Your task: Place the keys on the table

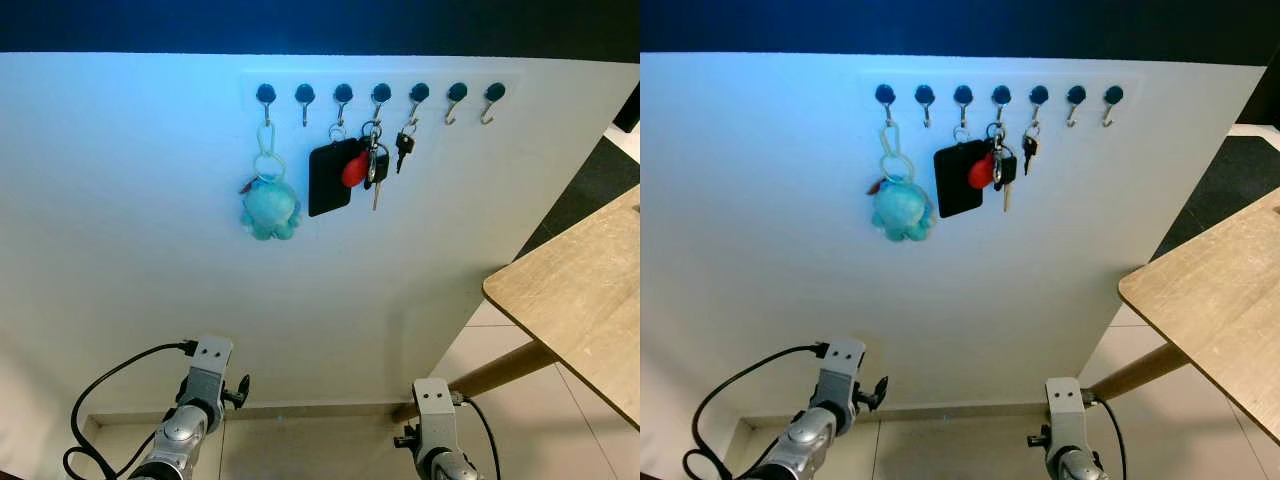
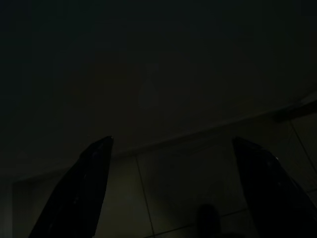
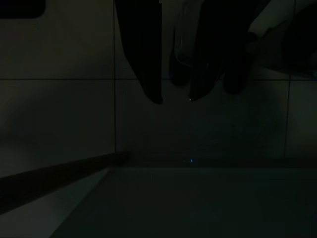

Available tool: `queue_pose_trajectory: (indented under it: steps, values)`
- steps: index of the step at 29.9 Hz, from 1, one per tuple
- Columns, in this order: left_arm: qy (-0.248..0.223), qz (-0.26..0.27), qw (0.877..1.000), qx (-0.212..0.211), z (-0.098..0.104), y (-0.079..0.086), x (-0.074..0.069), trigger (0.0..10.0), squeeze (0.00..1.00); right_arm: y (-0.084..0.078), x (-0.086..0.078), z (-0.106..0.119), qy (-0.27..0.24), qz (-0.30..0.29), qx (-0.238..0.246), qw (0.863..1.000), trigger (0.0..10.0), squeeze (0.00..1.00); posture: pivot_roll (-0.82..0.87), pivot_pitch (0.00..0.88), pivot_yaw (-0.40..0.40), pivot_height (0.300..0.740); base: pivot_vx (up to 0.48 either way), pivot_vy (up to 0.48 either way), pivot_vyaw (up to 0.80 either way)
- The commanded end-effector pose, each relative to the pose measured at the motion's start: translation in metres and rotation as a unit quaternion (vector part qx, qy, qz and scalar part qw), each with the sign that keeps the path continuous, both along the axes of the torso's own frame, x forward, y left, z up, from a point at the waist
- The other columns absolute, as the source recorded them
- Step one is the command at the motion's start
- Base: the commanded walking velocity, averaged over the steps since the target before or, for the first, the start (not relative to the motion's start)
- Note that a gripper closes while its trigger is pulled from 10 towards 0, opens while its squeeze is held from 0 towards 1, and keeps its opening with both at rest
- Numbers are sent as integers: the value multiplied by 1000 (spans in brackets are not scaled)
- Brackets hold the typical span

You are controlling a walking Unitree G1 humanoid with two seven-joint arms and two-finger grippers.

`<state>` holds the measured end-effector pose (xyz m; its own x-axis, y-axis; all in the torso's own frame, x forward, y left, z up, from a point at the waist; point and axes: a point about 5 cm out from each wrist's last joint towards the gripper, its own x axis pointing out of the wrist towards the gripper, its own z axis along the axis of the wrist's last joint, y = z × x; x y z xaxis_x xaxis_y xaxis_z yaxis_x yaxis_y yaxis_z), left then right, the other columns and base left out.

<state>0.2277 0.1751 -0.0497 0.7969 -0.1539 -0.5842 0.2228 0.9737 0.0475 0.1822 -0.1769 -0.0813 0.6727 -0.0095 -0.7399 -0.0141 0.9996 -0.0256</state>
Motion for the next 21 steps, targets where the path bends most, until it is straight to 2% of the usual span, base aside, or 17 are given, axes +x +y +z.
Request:
queue_pose_trajectory:
  steps: [1,11,17,18,19,20,21]
  values:
    - [4,-6,1000,2,-1,-1,-2,10000,0,0,-1,0,-1,-8,3,1000,10000,0,57,34,-35,740,0,0,0]
    - [2,-6,1000,1,-1,-2,-1,10000,0,0,3,2,-13,-11,6,1000,10000,0,58,36,-36,740,0,0,0]
    - [-21,-22,1000,-5,5,-4,5,10000,0,-10,27,23,-112,-20,-15,993,10000,0,62,41,-35,740,0,0,0]
    - [-31,-27,999,-9,8,-5,7,10000,0,-12,32,28,-133,-25,-17,991,10000,0,62,41,-35,740,0,0,0]
    - [-50,-45,998,-22,13,-8,10,10000,0,-13,42,39,-179,-23,-14,984,10000,0,60,42,-30,740,0,0,0]
    - [-50,-45,998,-22,13,-8,10,10000,0,-13,42,39,-179,-23,-14,984,10000,0,60,42,-30,740,0,0,0]
    - [-72,-68,994,-37,19,-11,13,10000,0,-12,52,52,-229,-14,-10,973,10000,0,57,44,-28,740,0,0,0]
